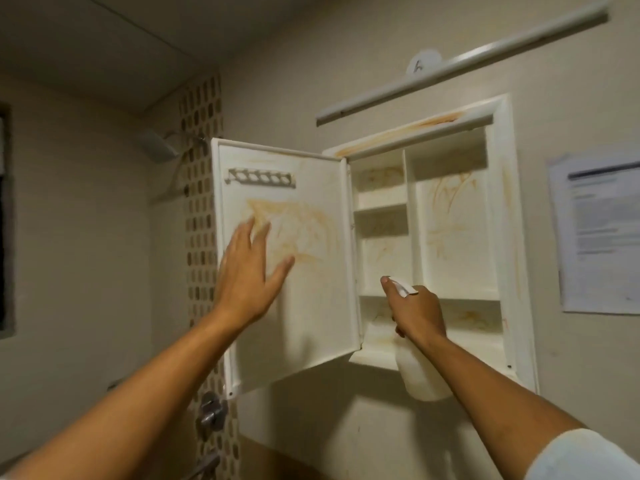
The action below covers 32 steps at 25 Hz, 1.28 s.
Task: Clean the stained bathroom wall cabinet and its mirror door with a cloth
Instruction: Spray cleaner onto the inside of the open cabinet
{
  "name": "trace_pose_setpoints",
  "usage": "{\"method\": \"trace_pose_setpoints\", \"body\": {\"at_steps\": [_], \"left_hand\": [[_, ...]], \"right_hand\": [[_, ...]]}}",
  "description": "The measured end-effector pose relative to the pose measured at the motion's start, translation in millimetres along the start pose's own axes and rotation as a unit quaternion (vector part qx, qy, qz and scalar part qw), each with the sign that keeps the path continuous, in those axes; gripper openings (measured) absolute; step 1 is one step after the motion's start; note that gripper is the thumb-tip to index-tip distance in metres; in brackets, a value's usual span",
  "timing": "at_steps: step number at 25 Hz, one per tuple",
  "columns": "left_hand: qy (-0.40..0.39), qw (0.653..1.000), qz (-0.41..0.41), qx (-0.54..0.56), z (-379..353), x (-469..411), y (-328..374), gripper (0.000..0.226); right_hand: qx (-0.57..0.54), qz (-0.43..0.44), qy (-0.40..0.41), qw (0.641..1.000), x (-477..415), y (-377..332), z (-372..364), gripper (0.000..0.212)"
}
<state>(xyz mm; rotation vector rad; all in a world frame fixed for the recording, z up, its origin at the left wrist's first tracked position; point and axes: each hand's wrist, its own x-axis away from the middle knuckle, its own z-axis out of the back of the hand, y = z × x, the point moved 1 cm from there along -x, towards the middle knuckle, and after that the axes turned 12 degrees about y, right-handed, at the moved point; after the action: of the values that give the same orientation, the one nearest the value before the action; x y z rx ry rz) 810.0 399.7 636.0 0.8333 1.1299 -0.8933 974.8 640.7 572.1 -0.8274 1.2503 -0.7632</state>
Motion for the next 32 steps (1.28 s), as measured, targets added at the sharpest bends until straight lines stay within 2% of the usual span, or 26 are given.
{"method": "trace_pose_setpoints", "body": {"at_steps": [3,6,9,14,17,20,22,25,29,32], "left_hand": [[-0.086,0.985,-0.118,-0.094,-45.4,-10.3,12.0,0.077],[-0.163,0.96,-0.18,-0.138,-89.6,-23.3,30.4,0.079],[-0.21,0.932,-0.232,-0.183,-128.1,-37.3,41.5,0.086],[-0.202,0.903,-0.302,-0.229,-172.6,-42.5,45.8,0.089],[-0.178,0.912,-0.298,-0.216,-181.2,-41.4,53.3,0.091],[-0.17,0.923,-0.287,-0.192,-183.2,-43.6,55.7,0.093],[-0.167,0.923,-0.288,-0.191,-182.7,-44.9,55.2,0.092],[-0.158,0.923,-0.295,-0.19,-183.1,-42.3,47.8,0.09],[-0.14,0.915,-0.318,-0.204,-181.2,-38.3,38.1,0.087],[-0.143,0.907,-0.335,-0.21,-185.9,-27.0,31.7,0.081]], "right_hand": [[0.002,0.053,0.067,0.996,-45.1,-51.9,9.8,0.059],[0.066,0.135,0.119,0.981,-78.4,-114.1,9.2,0.058],[0.122,0.169,0.173,0.963,-94.4,-142.6,1.9,0.058],[0.149,0.143,0.234,0.95,-105.3,-143.6,14.2,0.054],[0.098,0.081,0.304,0.944,-107.6,-126.5,49.7,0.047],[0.118,0.042,0.353,0.927,-93.7,-111.4,72.4,0.048],[0.113,0.037,0.347,0.93,-80.0,-101.0,67.4,0.048],[0.074,0.052,0.3,0.95,-52.8,-82.2,22.1,0.045],[0.145,0.056,0.232,0.96,-26.0,-58.1,-43.1,0.062],[0.175,0.026,0.22,0.959,-12.1,-34.5,-44.6,0.066]]}}
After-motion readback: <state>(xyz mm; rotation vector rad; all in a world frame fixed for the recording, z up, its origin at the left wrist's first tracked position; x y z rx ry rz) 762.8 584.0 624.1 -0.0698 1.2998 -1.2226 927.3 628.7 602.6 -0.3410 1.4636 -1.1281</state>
